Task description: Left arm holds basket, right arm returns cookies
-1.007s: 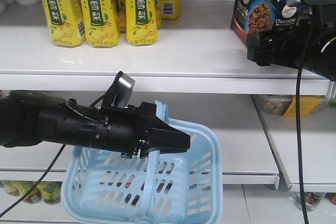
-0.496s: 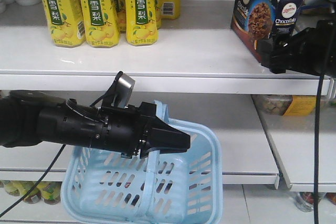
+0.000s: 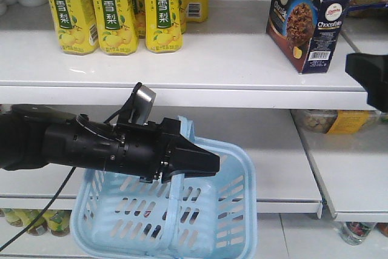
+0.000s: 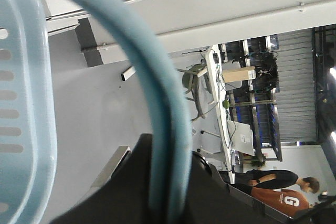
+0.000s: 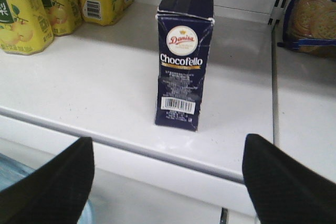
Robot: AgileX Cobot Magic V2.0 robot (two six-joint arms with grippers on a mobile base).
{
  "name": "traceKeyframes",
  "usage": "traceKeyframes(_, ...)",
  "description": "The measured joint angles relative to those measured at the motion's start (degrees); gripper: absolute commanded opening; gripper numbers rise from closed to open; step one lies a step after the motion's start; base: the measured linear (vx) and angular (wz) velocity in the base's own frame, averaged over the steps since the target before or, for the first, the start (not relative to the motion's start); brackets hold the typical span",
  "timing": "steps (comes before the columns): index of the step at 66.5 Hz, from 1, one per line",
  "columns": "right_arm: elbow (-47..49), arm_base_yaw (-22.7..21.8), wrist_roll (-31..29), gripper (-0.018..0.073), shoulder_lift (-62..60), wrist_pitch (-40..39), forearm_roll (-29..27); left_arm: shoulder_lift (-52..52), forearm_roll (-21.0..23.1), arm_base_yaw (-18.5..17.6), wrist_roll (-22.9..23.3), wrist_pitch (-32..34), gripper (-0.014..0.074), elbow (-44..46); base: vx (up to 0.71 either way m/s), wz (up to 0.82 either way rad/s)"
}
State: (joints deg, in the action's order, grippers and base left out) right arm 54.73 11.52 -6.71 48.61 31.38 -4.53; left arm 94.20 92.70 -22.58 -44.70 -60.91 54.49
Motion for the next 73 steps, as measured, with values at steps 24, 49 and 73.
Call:
traceKeyframes(24,-18.38,0.00,1.37,0.0546,-20.98,0.34,0.57,0.00,0.00,0.00,0.00,0.00,-0.0003,0.00,0.00,0.00)
traceKeyframes(49,-32.72,0.00,1.45,0.0546,-42.26,-1.62,0.71,0.00,0.00,0.00,0.00,0.04,-0.0003,0.00,0.00,0.00)
traceKeyframes(73,-47.00,0.00,1.29,0.0546,-44.97,-14.54,0.79,0.00,0.00,0.00,0.00,0.04,-0.0003,0.00,0.00,0.00)
